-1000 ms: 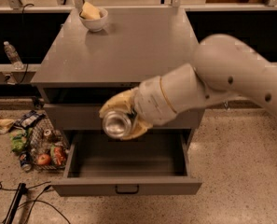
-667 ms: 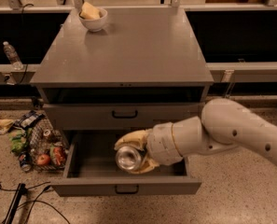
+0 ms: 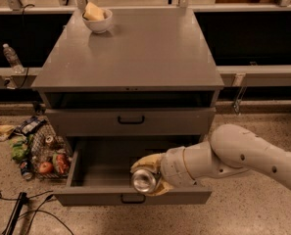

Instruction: Place green can into middle drawer

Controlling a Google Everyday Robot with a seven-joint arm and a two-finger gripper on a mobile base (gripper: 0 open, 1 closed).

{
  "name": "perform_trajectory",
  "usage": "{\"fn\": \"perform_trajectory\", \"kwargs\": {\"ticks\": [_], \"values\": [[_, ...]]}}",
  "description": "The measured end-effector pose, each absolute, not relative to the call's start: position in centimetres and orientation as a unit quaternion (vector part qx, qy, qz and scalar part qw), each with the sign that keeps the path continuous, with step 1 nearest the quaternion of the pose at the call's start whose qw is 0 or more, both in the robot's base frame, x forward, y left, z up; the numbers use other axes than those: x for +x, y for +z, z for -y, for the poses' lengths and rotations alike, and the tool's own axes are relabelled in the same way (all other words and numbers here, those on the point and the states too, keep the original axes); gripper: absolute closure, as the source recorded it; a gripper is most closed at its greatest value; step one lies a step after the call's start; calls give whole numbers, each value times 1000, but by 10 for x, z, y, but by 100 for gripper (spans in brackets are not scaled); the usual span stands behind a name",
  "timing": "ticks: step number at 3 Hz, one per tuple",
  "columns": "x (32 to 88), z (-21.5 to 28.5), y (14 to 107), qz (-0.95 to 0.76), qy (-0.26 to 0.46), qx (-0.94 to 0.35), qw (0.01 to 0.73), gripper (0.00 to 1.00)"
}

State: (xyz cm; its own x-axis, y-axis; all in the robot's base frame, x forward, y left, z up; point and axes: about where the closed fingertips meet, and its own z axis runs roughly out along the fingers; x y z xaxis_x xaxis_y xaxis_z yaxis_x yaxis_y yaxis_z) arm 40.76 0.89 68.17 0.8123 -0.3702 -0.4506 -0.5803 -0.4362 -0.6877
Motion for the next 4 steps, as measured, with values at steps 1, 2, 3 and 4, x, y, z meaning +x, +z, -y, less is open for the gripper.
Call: {"fn": "perform_trajectory", "kwargs": {"ticks": [1,2,3,4], "values": [[415,-15,668,-273,126,-838,455,100],[450,-33,615,-229,147,-842,465,100],[477,-46,571,-206,158,-850,459,100],[492,-50,543,-192,129,-866,443,100]]}}
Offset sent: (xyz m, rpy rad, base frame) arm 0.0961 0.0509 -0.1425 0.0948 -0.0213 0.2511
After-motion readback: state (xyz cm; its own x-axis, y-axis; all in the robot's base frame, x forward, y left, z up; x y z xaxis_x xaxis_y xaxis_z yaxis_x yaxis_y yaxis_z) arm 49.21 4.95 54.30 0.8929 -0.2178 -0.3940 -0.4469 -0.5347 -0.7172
